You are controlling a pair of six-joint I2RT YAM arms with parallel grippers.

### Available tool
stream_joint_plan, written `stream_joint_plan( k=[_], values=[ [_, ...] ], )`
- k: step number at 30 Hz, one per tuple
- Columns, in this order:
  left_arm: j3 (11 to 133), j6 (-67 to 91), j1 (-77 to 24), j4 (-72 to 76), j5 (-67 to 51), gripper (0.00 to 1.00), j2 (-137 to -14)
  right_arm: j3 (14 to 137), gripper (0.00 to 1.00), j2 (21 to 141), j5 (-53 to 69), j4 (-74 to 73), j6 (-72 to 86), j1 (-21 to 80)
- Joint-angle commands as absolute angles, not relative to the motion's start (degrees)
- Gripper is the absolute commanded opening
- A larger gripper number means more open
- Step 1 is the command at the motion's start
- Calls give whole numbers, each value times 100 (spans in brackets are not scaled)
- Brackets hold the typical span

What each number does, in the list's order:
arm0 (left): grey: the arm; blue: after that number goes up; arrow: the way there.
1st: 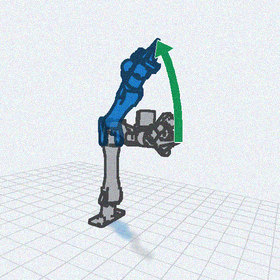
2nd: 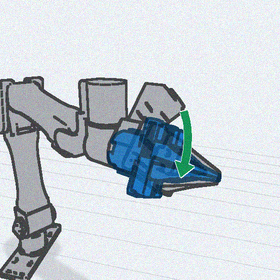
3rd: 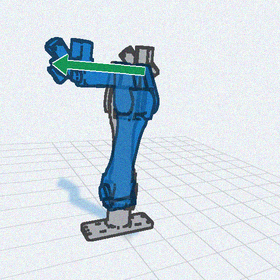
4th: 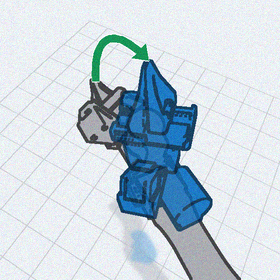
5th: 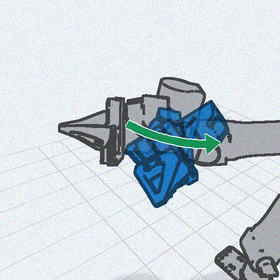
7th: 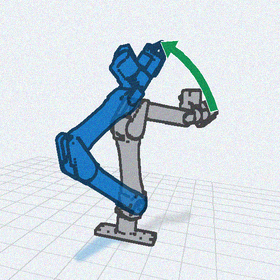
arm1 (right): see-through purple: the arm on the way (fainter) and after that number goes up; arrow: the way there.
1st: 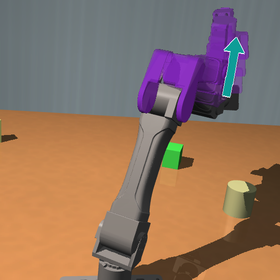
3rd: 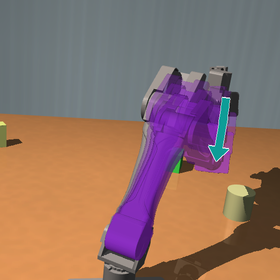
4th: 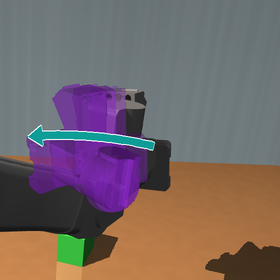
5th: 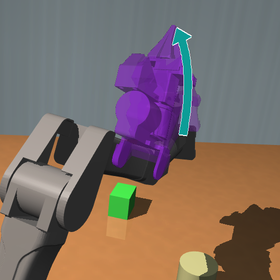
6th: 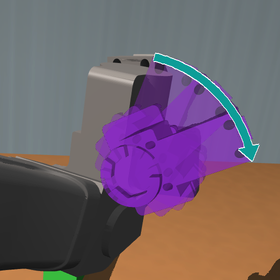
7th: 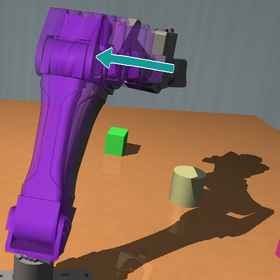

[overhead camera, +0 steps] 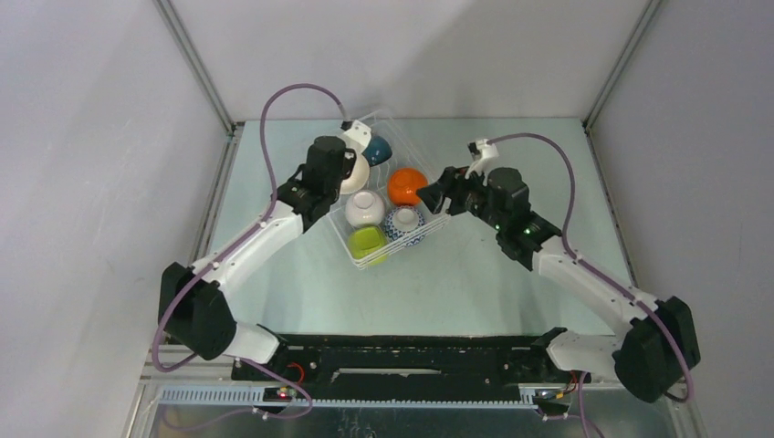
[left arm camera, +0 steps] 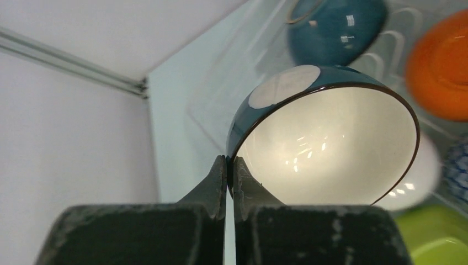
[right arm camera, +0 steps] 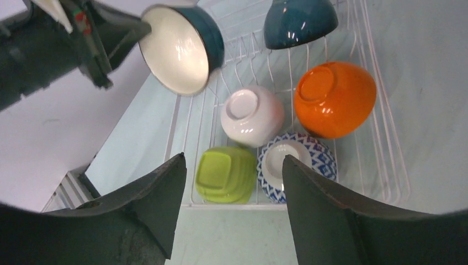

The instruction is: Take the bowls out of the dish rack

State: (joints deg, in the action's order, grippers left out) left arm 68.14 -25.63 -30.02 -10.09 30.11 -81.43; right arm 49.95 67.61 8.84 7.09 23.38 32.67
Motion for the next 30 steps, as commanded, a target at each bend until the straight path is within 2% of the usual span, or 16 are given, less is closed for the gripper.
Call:
stream_joint_plan(
  k=[1,5,11,25,27,30],
  values=[
    [7169,-825,-3096,-1327,2144,0,-7829,5667,67,7207,556,751,2429,3485],
    [7137,-62,-3136,-1384,1960,0,-7792,6107,60,7655,139,481,2270,3764],
    [7323,546,-3162,-1797,1757,0,-7928,6713,59,8345,-236,36,2110,4031],
    [7737,733,-3419,-2111,1420,0,-8115,8173,52,9522,-1418,-1645,1890,4359],
    [7789,713,-3443,-2188,1397,0,-8112,8218,46,9549,-1499,-1683,1890,4360],
    [7833,711,-3445,-2270,1293,0,-8106,8329,32,9610,-1582,-1819,1874,4360]
  ],
)
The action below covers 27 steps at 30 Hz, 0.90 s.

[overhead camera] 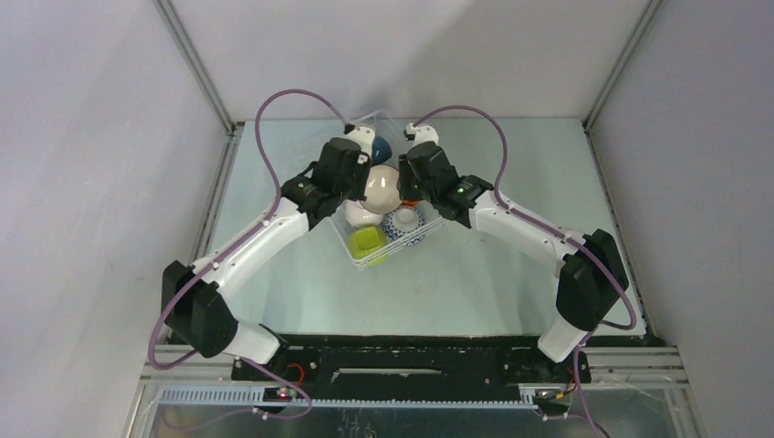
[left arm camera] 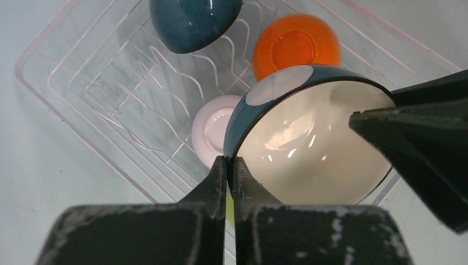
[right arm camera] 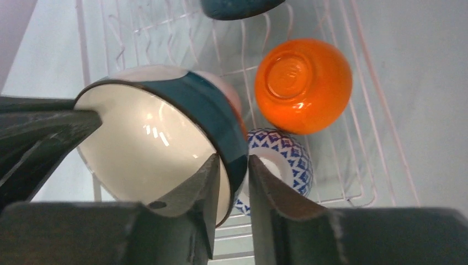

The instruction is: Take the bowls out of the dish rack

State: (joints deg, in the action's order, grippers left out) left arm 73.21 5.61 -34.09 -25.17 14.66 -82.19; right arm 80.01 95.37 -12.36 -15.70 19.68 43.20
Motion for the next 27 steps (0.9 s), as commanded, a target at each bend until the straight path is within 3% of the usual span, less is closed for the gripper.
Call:
stream_joint_plan(
  k=[1,4,6,10,14,16,21,27],
  values=[
    [7836,716,-3444,-2270,1238,0,-8084,8378,24,9629,-1608,-1861,1869,4360],
    [7859,805,-3438,-2268,1105,2,-8039,8530,0,9650,-1699,-2043,1850,4359],
    [7883,886,-3445,-2268,1030,27,-7989,8599,0,9628,-1795,-2141,1831,4358],
    [7815,991,-3437,-2212,931,61,-7778,8630,0,9448,-1700,-2220,1839,4207],
    [7452,1380,-3314,-1997,1038,82,-7348,8807,0,9233,-1404,-2464,1868,3767],
    [7170,1941,-3156,-1940,1141,98,-7065,9026,0,9196,-1311,-2801,1866,3453],
    [6094,3456,-2717,-1977,1978,100,-6163,9356,0,9265,-657,-3320,2162,2279],
    [5251,4160,-2308,-2191,2097,99,-5777,9920,0,9861,-508,-3898,2464,1415]
  ],
)
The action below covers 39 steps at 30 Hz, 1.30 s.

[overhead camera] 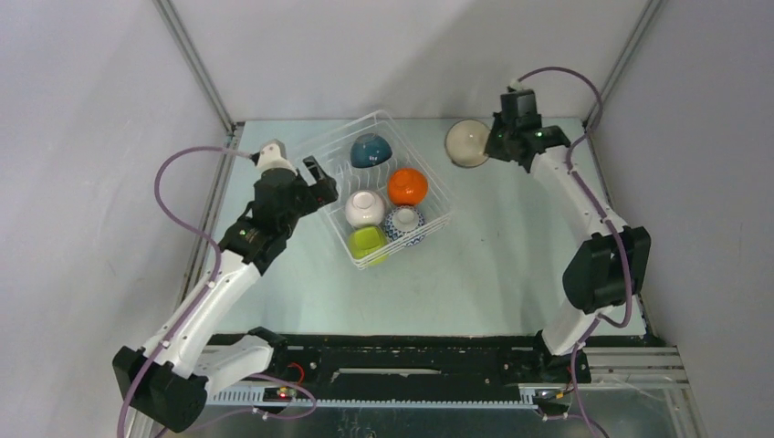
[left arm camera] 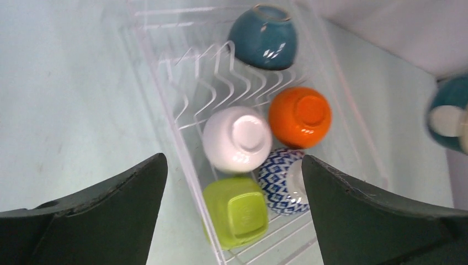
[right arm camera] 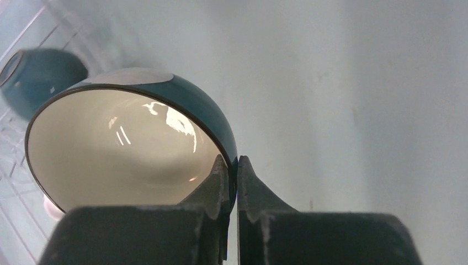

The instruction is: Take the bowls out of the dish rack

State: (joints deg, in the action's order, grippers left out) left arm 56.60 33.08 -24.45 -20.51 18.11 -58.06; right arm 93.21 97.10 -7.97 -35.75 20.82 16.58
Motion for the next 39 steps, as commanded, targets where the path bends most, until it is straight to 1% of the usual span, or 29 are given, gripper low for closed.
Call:
stream_joint_plan(
  k=[1,3,5,9,12,14,20,22,27,31,36,37,39],
  values=[
    [5195,4286,-2268,-2265,2104,99,-5801,10063,0,10006,-502,-4045,2515,1306],
    [5115,4500,-2217,-2365,2104,97,-5926,10235,0,10263,-477,-4199,2573,1146],
    [5136,4659,-2190,-2474,2171,92,-6106,10285,0,10495,-439,-4202,2616,916],
    [5185,4743,-2088,-2544,2208,86,-6458,10383,0,10920,-215,-4164,2698,525],
    [5185,4756,-1967,-2405,2028,81,-6694,10663,0,11308,143,-4289,2625,309],
    [5186,4781,-1909,-2300,1908,75,-6846,10732,0,11513,334,-4295,2545,230],
    [5314,4728,-1881,-2165,1795,72,-7244,11011,0,12096,400,-4357,2406,197],
    [5351,4713,-1878,-2139,1797,72,-7333,11165,0,12339,331,-4418,2372,206],
    [5486,4511,-1820,-2048,1496,77,-7557,11543,6,12742,278,-4562,2294,226],
    [5553,4273,-1819,-2057,1548,80,-7562,11808,11,12939,-171,-4740,2159,291],
    [5645,3962,-1820,-2053,1555,83,-7482,11846,13,13093,-265,-4820,2094,290],
    [5686,3879,-1822,-2053,1530,85,-7473,11838,17,13103,-235,-4820,2080,290],
    [5790,3612,-1823,-2029,1352,91,-7454,11791,36,13074,-161,-4798,2041,298]
  ],
)
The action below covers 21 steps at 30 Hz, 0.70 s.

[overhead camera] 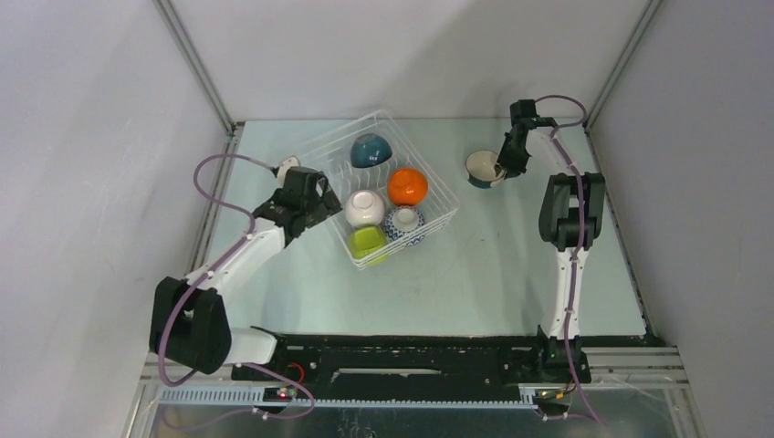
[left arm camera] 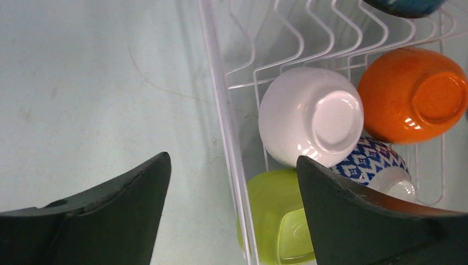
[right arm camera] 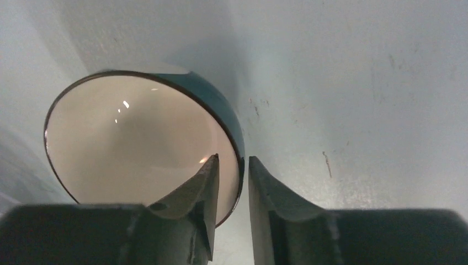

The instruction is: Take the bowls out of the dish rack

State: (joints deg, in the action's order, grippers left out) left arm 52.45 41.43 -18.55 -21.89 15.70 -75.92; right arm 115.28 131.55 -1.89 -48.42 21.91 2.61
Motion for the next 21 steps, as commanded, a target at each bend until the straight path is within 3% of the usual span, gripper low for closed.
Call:
stream_joint_plan(
  k=[1,4,8,14,21],
  values=[
    [5844,3458,-1821,-2008,1278,92,-7453,11753,42,13039,-144,-4776,2013,305],
    [6051,3126,-1825,-2008,1221,93,-7453,11642,59,12891,-151,-4686,1990,301],
    [6305,2646,-1872,-1844,1014,93,-7509,11566,69,12561,-316,-4741,1948,320],
    [7250,1274,-2126,-2002,1240,100,-8218,11161,95,11637,-861,-4648,1887,556],
    [8841,-460,-2321,-2449,1353,100,-9603,9653,99,10004,-866,-3654,1648,1169]
  ],
)
